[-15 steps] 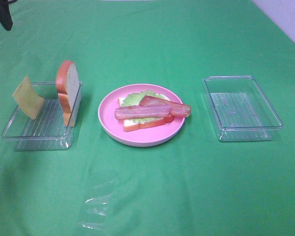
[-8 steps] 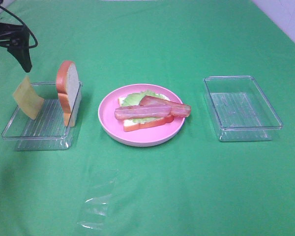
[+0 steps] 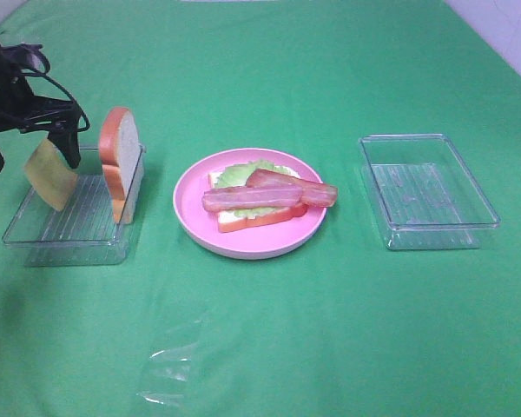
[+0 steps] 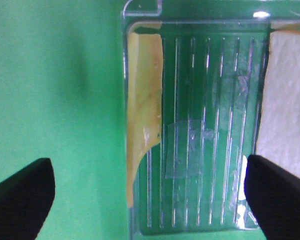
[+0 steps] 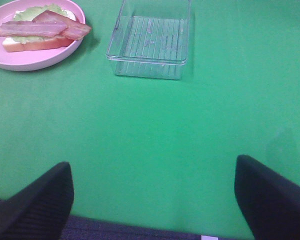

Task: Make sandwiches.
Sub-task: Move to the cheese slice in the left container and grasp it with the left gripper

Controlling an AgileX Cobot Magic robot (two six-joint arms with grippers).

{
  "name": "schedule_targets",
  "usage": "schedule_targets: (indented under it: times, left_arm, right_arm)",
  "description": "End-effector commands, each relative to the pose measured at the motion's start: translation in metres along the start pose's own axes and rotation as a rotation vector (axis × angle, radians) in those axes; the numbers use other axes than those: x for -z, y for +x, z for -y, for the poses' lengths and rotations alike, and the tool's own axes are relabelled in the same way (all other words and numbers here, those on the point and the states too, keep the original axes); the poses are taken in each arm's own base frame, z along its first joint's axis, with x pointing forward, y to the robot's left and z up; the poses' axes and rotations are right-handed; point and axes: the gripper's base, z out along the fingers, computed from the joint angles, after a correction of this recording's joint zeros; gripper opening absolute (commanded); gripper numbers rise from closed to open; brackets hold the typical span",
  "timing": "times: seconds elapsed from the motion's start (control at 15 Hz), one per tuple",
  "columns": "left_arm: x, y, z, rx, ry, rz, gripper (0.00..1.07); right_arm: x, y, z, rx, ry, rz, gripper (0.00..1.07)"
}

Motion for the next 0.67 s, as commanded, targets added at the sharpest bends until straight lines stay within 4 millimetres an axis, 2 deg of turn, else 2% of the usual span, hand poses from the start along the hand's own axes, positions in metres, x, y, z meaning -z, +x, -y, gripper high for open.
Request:
schedule_targets:
  times: [0.07, 0.27, 0.67]
  left_arm:
    - [-0.005, -0.003, -0.003, -0.002, -0.016, 0.027, 0.94]
    - [-0.014, -0.003, -0.012, 0.027, -0.014, 0.007, 0.94]
    - [-0.015, -0.003, -0.013, 0.027, -0.017, 0.005, 0.75]
  right_arm:
    - [0.002, 0.003, 0.0, -0.005, 0.007, 0.034, 0.85]
    - [0.002, 0.003, 0.0, -0.005, 0.007, 0.034, 0.85]
    - [0.002, 0.003, 0.0, -0.005, 0.007, 0.034, 0.85]
